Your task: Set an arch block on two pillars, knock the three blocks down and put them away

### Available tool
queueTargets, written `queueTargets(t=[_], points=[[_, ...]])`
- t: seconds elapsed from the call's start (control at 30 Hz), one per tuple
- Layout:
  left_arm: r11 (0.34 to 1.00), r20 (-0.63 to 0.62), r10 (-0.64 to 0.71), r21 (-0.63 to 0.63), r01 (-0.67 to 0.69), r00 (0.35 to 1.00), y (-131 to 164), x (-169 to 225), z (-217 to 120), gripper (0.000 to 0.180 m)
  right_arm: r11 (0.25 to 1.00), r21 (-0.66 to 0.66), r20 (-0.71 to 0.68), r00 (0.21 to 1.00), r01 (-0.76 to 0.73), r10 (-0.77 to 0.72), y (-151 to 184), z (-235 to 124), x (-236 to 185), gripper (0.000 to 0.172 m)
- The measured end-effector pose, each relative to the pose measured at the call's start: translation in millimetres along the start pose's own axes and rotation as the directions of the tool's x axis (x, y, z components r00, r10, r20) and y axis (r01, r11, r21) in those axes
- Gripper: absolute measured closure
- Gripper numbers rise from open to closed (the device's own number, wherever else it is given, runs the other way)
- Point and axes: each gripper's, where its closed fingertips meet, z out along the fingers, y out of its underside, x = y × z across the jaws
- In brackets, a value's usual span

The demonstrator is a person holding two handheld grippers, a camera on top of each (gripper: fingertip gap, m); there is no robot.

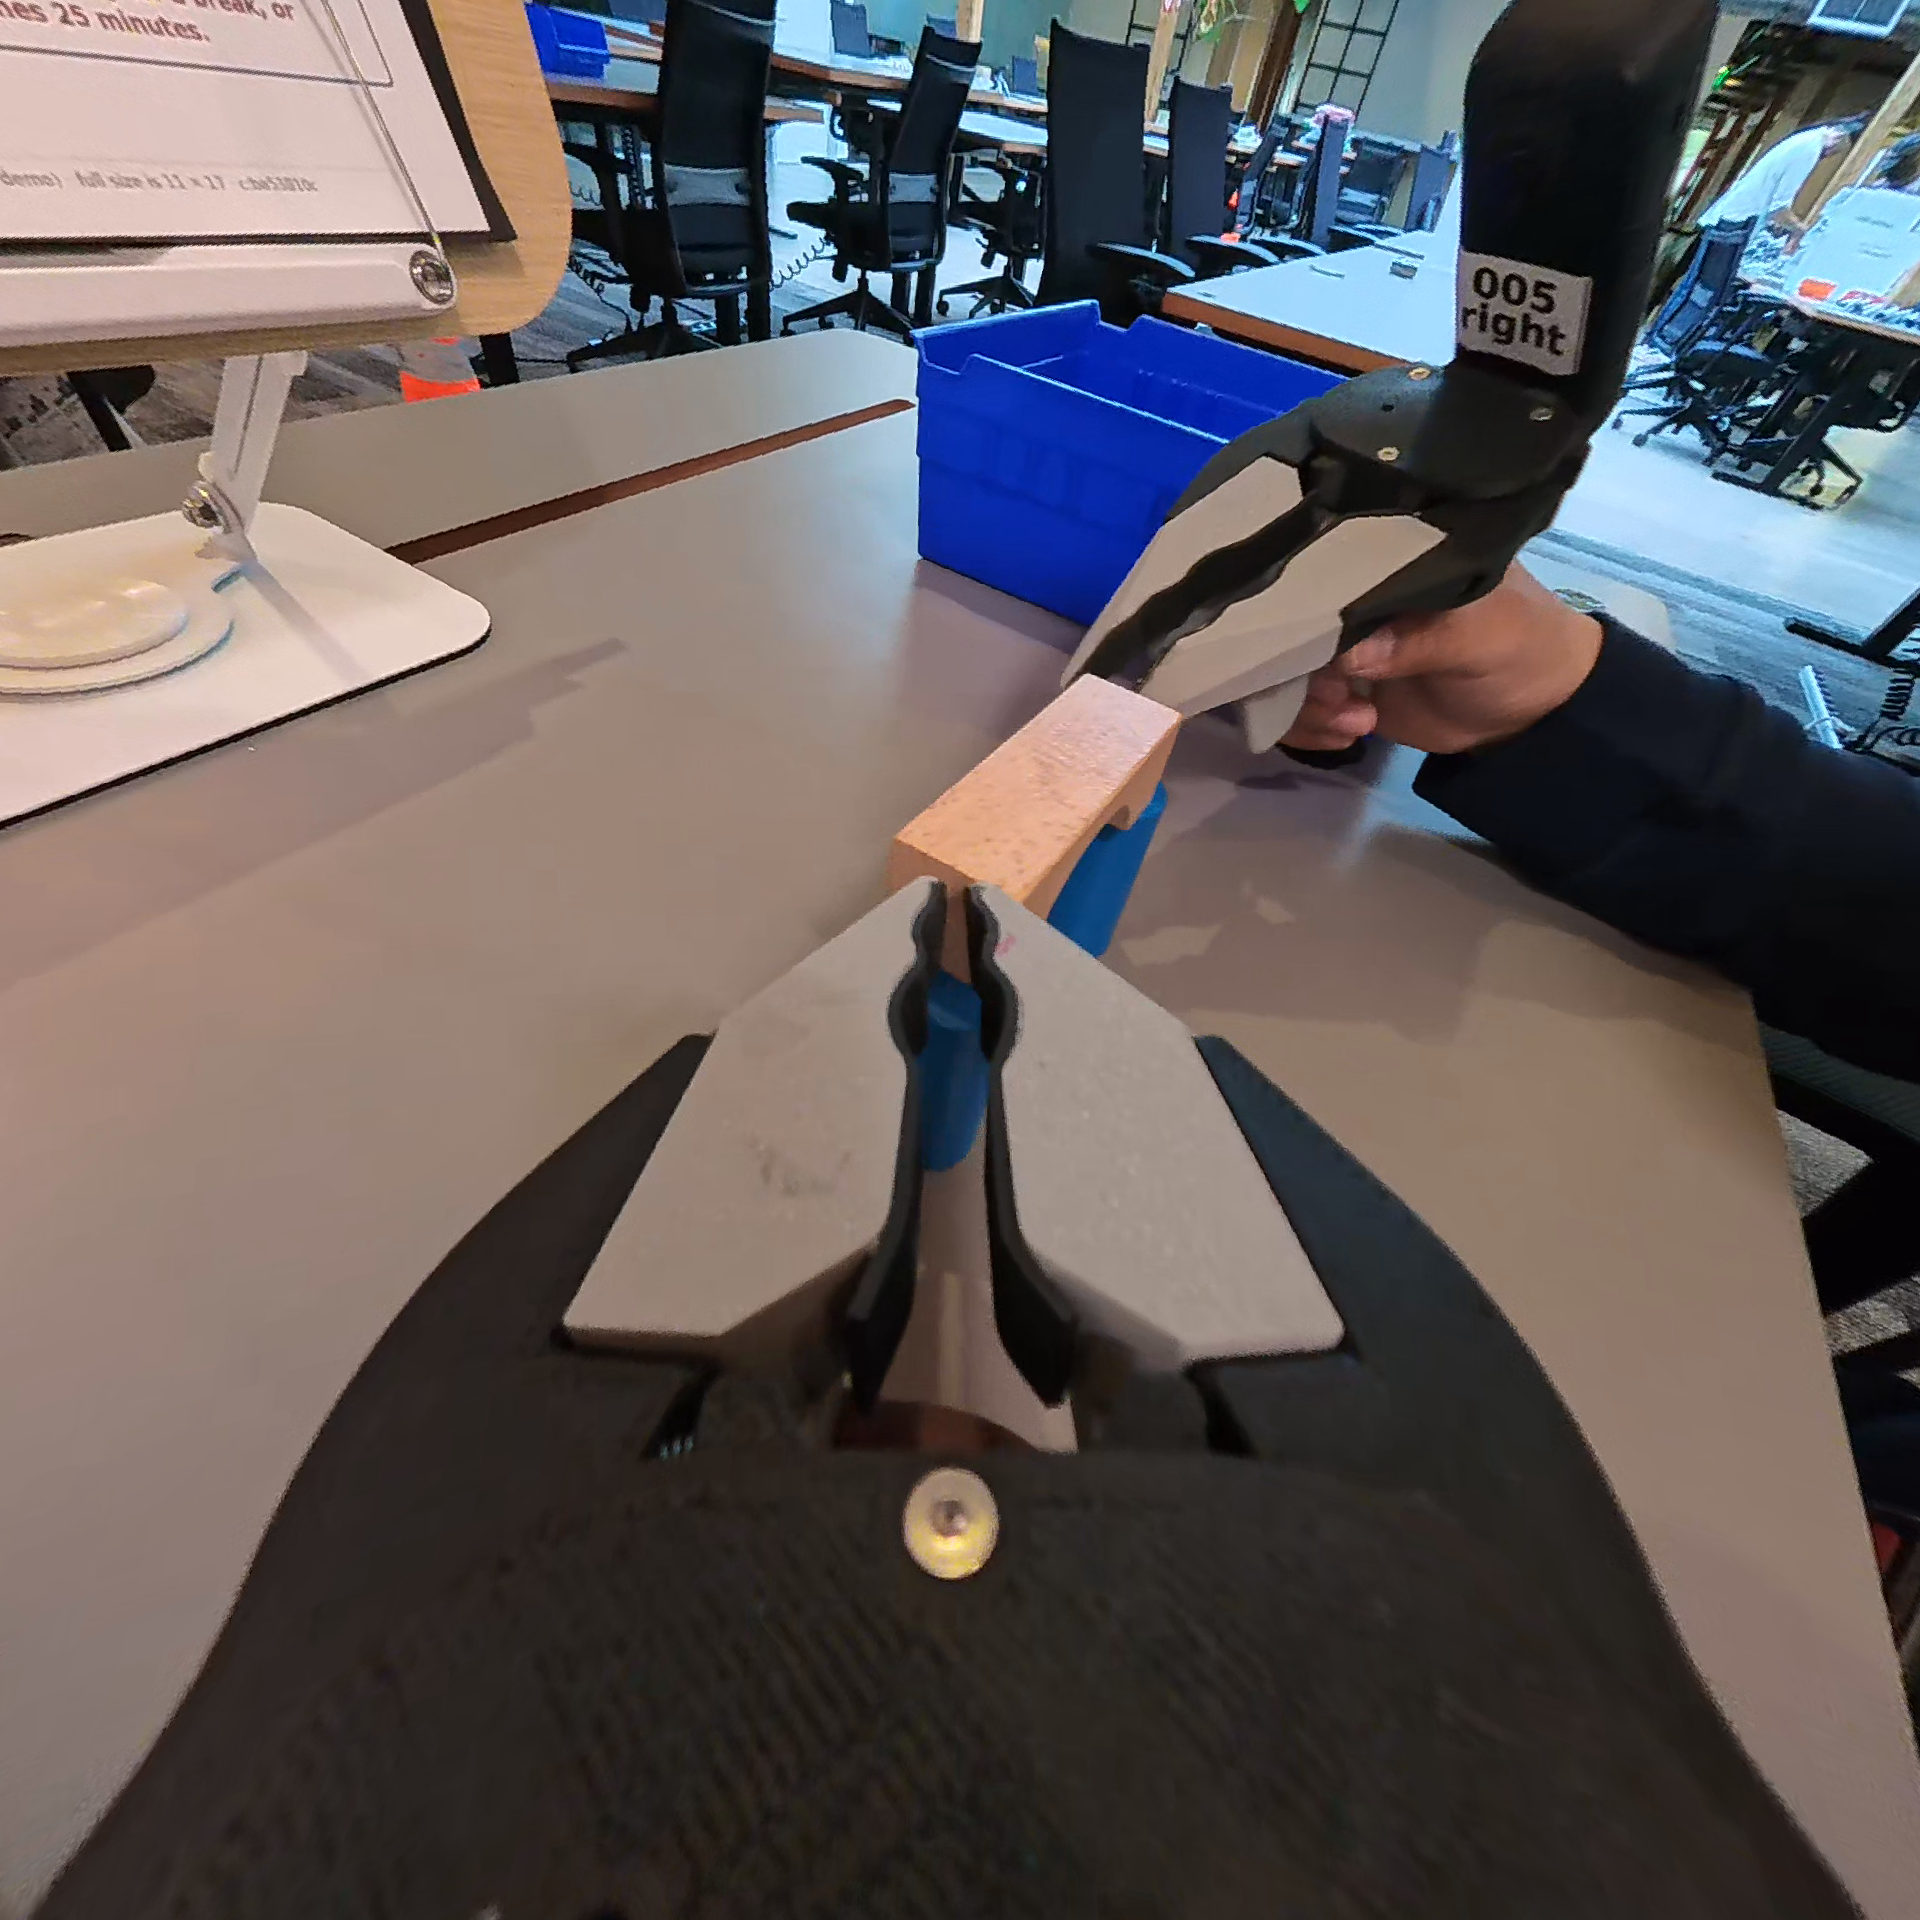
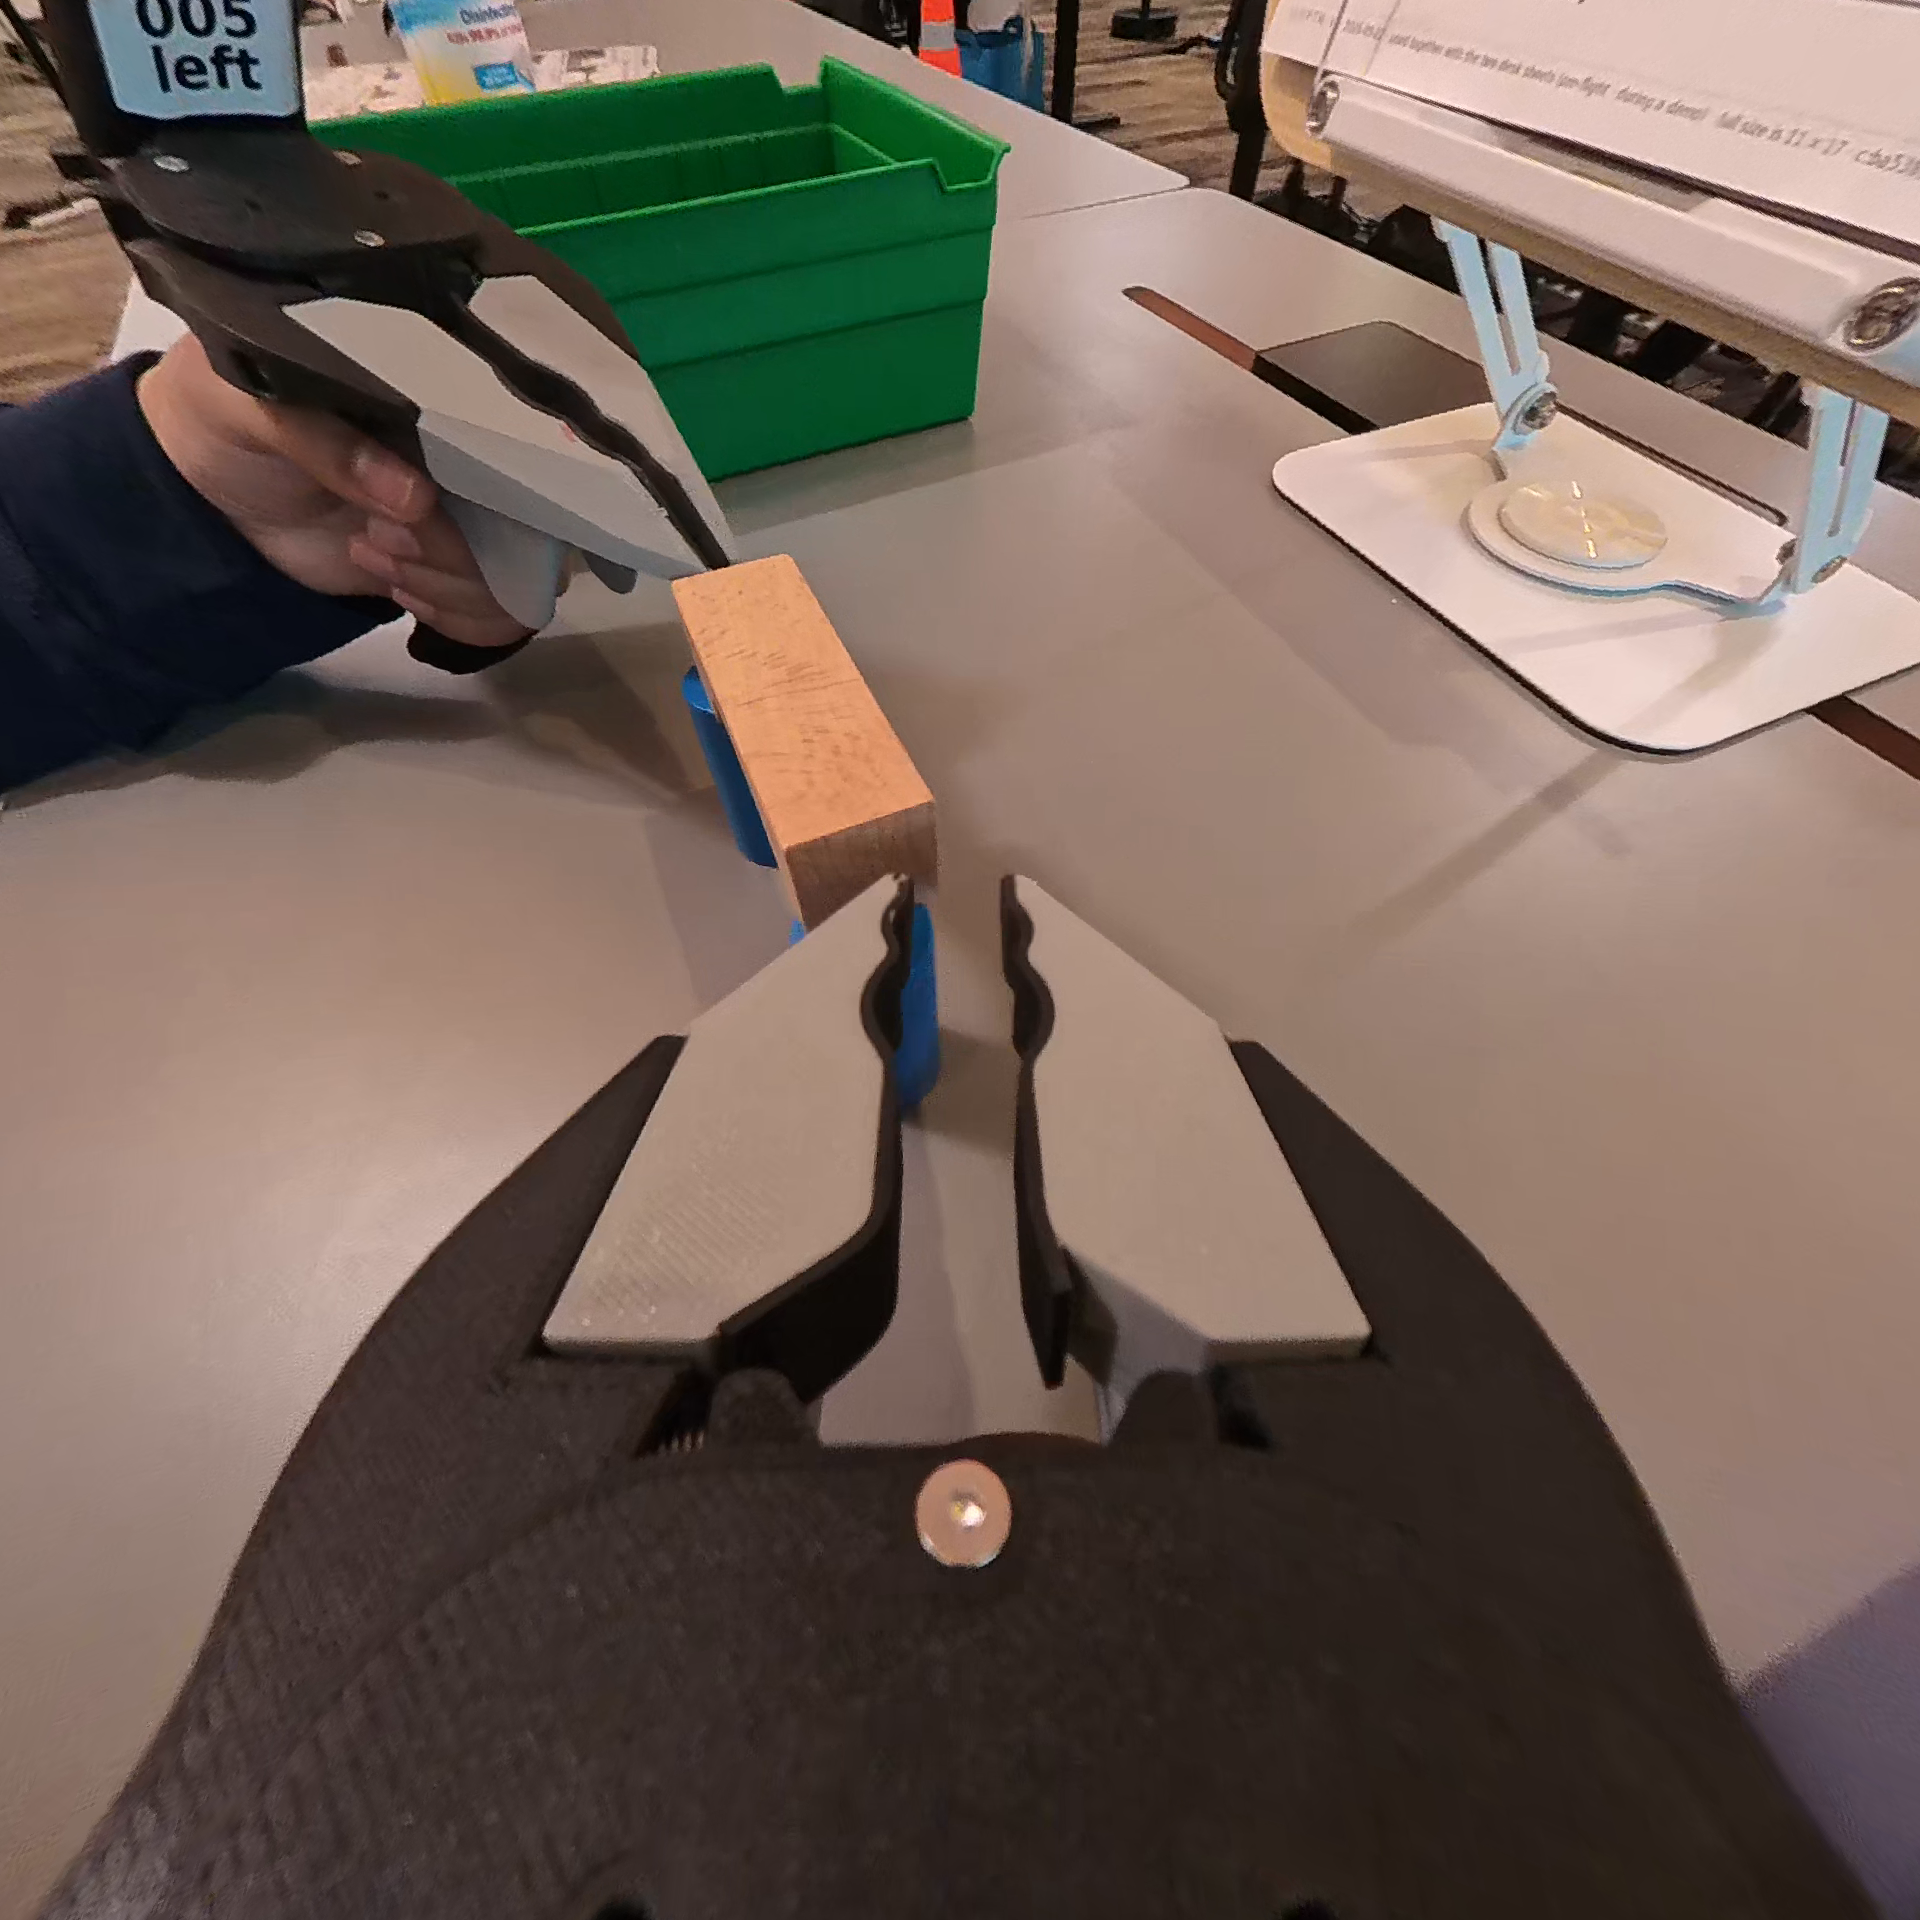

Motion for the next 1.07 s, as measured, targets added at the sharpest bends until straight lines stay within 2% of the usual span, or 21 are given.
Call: queueTargets(t=[0.3,0.43,0.57,0.77,1.07], points=[[1.000,0.036,0.009,0.013,-0.010,0.999,-4,-7,-6,0.168,0.998,0.009,-0.006,0.998,-0.056,0.056,1,-7,7,0.158],[0.999,0.057,-0.026,0.029,0.024,0.998,-6,-15,-10,0.167,0.995,-0.052,-0.034,0.996,-0.082,0.081,13,-5,13,0.161],[1.000,0.097,-0.024,-0.018,0.026,0.995,3,-22,-7,0.167,0.978,-0.153,-0.072,0.989,-0.139,0.129,35,-1,20,0.163],[0.997,0.136,0.002,-0.080,0.009,0.991,14,-28,-5,0.164,0.954,-0.264,-0.054,0.990,-0.140,0.130,56,4,12,0.165],[0.994,0.149,-0.044,-0.096,0.059,0.988,19,-33,-4,0.161,0.957,-0.262,-0.011,0.992,-0.127,0.129,56,6,2,0.165]])
